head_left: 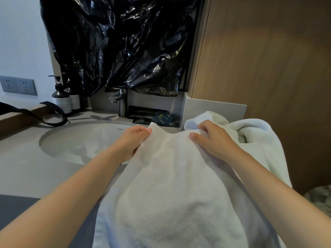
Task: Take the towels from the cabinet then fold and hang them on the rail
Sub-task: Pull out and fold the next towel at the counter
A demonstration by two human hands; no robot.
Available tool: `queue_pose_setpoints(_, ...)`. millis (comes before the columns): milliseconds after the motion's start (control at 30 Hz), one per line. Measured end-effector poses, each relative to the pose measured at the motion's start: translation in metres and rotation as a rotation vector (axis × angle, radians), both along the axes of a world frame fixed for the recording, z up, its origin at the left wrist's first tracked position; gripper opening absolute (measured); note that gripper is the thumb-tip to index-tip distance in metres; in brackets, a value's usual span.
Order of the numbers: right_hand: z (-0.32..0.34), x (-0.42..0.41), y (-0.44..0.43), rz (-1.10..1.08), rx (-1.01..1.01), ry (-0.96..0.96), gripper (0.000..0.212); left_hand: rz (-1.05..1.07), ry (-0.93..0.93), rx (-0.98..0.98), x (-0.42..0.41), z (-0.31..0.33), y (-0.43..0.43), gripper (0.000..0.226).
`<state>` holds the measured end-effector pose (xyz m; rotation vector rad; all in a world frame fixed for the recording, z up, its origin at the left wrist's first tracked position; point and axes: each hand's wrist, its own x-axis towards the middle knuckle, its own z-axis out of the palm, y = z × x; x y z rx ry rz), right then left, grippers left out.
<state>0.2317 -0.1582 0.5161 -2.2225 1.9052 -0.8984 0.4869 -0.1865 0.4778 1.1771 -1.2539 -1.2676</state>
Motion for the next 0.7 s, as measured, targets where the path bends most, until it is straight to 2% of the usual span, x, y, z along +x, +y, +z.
queue_pose_setpoints(133, 0.006, -0.001, 0.000, -0.018, 0.025, -0.002, 0.036, 0.001, -0.001, -0.150, 0.001, 0.022, 0.014, 0.012)
queue_pose_setpoints(300, 0.014, -0.007, 0.013, -0.005, -0.002, -0.061, 0.040, 0.047, -0.103, -0.338, 0.003, 0.042, 0.032, 0.010)
queue_pose_setpoints(467, 0.028, -0.020, 0.030, 0.060, -0.048, -0.111, 0.039, 0.038, -0.027, -0.456, 0.004, 0.061, 0.047, 0.014)
queue_pose_setpoints(533, 0.032, -0.024, 0.037, 0.086, -0.076, -0.153, 0.033, 0.006, -0.108, -0.543, 0.005, 0.069, 0.053, 0.019)
queue_pose_setpoints(633, 0.039, -0.029, 0.047, 0.109, -0.105, -0.194, 0.030, -0.031, -0.264, -0.610, 0.006, 0.081, 0.065, 0.011)
queue_pose_setpoints(700, 0.042, -0.032, 0.053, 0.128, -0.117, -0.212, 0.027, -0.058, -0.261, -0.611, 0.008, 0.087, 0.070, 0.009)
